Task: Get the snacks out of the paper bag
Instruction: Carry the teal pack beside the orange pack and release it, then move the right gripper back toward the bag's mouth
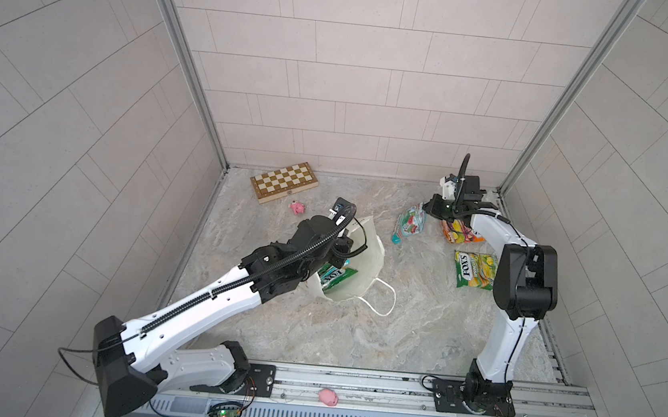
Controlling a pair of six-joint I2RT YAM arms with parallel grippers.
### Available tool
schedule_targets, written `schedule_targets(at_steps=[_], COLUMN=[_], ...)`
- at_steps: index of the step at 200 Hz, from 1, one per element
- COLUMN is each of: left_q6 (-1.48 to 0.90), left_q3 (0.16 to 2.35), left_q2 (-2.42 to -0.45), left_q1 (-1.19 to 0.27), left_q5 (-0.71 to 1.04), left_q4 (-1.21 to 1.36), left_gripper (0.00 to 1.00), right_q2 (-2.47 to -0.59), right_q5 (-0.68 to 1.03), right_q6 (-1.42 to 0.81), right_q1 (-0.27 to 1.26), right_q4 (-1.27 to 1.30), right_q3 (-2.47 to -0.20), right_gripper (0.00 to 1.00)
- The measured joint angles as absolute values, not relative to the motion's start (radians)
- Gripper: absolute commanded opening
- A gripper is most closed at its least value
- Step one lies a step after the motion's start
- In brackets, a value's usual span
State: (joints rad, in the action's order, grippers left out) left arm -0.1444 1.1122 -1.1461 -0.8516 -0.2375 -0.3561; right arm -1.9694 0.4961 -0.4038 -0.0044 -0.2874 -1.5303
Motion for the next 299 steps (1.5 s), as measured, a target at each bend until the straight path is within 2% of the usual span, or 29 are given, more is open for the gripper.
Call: schedule_targets(at_steps=[25,40,52,69,103,130,185,213,233,252,299], left_q6=[-0.144,-0.144,-0.144,-0.142,-0.141,-0.141,-0.141,-0.142,-0.142,-0.141,-0.142], left_q3=[1.112,1.112,1.112,1.112,1.112,1.113,1.113,1.113,1.113,1.113,1.113], left_q2=[-1.146,-1.146,-1.146,-1.146,-1.146,-1.146,-1.149,-1.152,-1.152,-1.152,-1.152], left_q1=[-0.852,-0.852,-0.852,-0.852,-0.852,-0.852,-0.852,-0.852,-0.852,-0.852,-0.852], left_q5=[-0.237,-0.237,-0.238,-0.238,-0.238,-0.239,-0.241,-0.241,-0.241,-0.241,-0.241], left_q4=[-0.356,-0.356,-0.356,-0.356,-0.356,-0.356,-0.356,-0.357,-0.356,-0.356,-0.356], left_gripper=[0.0,0.0,0.0,0.0,0.0,0.0,0.0,0.0,0.0,0.0,0.0], right_q2=[-1.982,-2.004,-2.025,-2.051,-2.027,-1.906,-1.482,-1.312,-1.208,-1.122,-1.105], right_q5=[0.421,0.376,0.336,0.279,0.194,0.197,0.525,0.667,0.711,0.727,0.685], right_q6=[-0.349,-0.323,-0.305,-0.274,-0.264,-0.273,-0.358,-0.427,-0.48,-0.521,-0.54], right_q1=[-0.006,-0.006,-0.007,-0.007,-0.007,-0.007,0.026,0.134,0.23,0.319,0.475], right_q4=[-0.331,-0.366,-0.406,-0.479,-0.535,-0.536,-0.416,-0.327,-0.255,-0.205,-0.175], right_q3=[-1.539,-1.56,-1.583,-1.626,-1.621,-1.519,-1.177,-0.997,-0.892,-0.83,-0.824], right_gripper=[0.01,0.17,0.34,0.43,0.49,0.49,0.53,0.58,0.67,0.69,0.7])
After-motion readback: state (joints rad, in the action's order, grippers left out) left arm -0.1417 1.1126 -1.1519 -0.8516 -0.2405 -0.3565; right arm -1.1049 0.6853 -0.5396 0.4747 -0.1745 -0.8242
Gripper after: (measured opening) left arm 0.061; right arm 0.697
